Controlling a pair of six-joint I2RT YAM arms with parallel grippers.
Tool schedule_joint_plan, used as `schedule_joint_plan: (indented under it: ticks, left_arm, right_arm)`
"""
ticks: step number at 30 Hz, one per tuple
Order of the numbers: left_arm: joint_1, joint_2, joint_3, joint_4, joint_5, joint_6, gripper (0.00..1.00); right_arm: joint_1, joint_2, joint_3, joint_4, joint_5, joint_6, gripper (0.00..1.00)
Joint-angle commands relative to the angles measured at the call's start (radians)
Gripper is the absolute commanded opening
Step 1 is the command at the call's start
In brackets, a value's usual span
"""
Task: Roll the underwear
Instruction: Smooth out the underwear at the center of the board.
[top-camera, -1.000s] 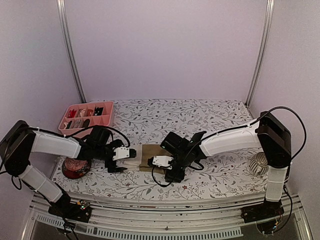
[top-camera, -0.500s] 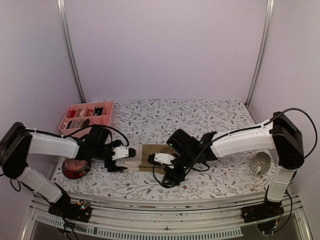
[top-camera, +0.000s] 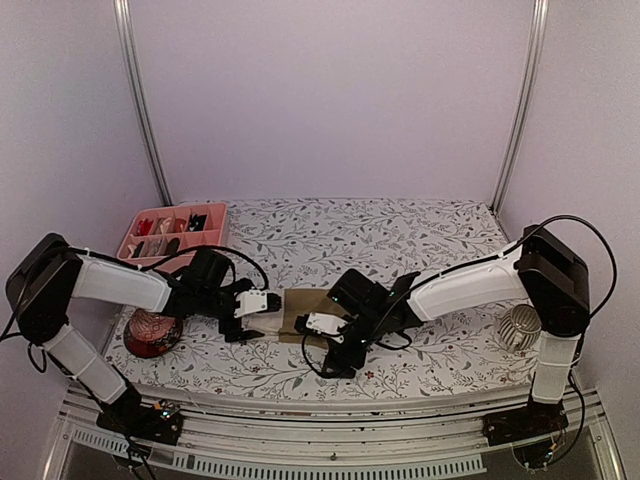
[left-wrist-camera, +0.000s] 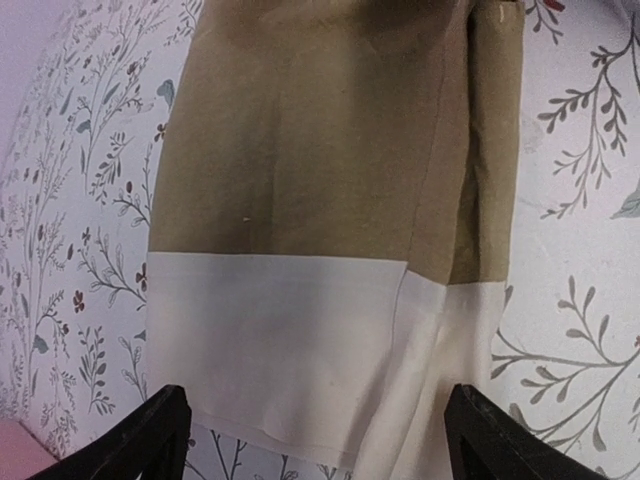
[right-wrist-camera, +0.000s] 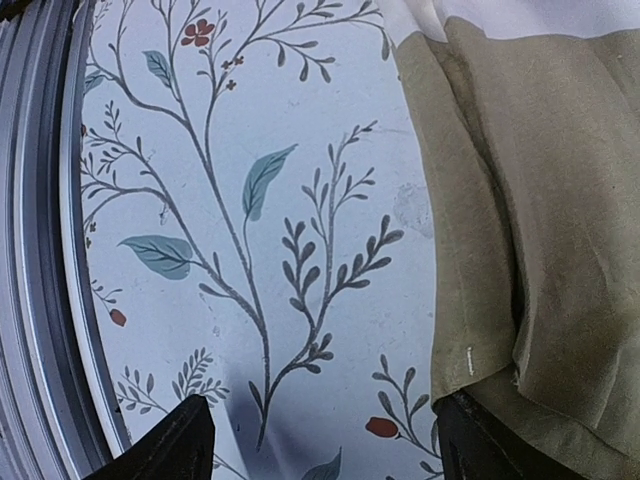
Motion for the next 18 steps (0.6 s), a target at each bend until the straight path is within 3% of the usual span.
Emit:
schedule_joint_plan:
  ticks: [1,11,18]
  left_arm:
    - [-0.026,0.016,0.025,0.017,0.007,-0.013,0.91]
    - [-0.050,0.023,0.027,0.017,0.013,-0.016,0.91]
    - [-0.056,0.039,0.029,0.006,0.020,-0.012,0.91]
  right_arm:
    - [-0.011,0.025,0.030,0.009,0.022,0.016,0.79]
    - [-0.011,0.061,0.097,0.016,0.018,0.001,0.80]
    - [-0.007,0.034,0.070,0.019,-0.072,-0.026,0.80]
